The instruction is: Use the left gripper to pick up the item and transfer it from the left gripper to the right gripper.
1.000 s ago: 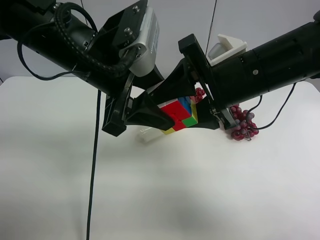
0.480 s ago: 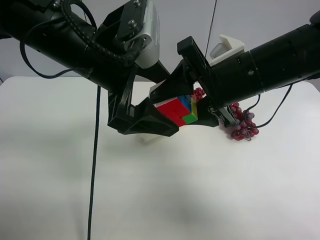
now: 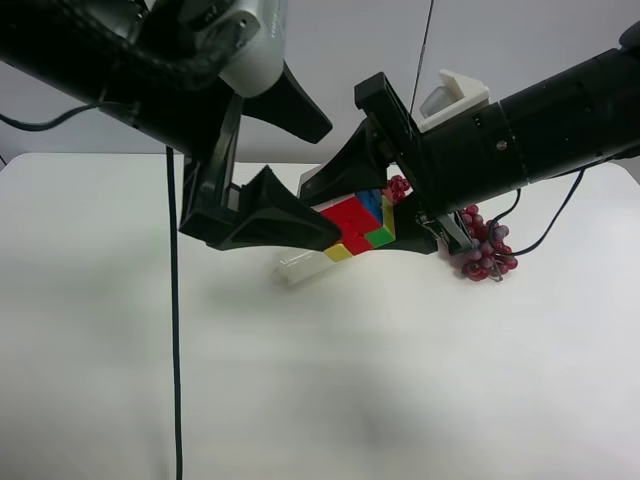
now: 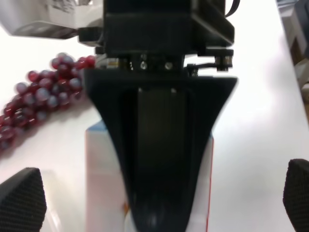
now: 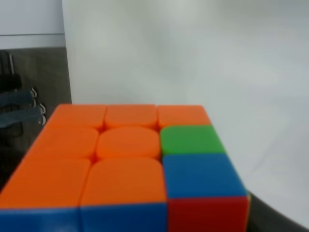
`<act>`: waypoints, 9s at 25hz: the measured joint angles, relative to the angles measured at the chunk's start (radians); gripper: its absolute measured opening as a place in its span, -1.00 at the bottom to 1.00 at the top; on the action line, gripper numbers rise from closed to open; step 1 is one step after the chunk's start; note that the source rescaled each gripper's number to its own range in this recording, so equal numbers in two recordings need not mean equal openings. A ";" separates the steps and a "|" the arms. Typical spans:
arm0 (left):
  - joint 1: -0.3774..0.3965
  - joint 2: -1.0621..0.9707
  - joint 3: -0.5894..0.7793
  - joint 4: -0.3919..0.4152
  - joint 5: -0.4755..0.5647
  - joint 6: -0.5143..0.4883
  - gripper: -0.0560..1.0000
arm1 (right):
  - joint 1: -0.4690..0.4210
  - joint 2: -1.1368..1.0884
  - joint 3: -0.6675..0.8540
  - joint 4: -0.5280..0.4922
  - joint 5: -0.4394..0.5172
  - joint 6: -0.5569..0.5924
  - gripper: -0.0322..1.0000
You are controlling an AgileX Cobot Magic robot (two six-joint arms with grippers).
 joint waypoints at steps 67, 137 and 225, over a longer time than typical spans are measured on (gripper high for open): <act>0.106 -1.400 0.595 0.873 0.352 -1.456 1.00 | 0.000 0.000 0.000 -0.065 -0.029 -0.044 -0.93; 0.718 -1.400 0.595 0.873 0.350 -1.456 1.00 | 0.000 -0.196 0.000 -1.155 0.311 0.237 0.99; 0.718 -1.400 0.595 0.873 0.349 -1.456 1.00 | -0.391 -1.407 0.348 -1.200 0.260 0.314 1.00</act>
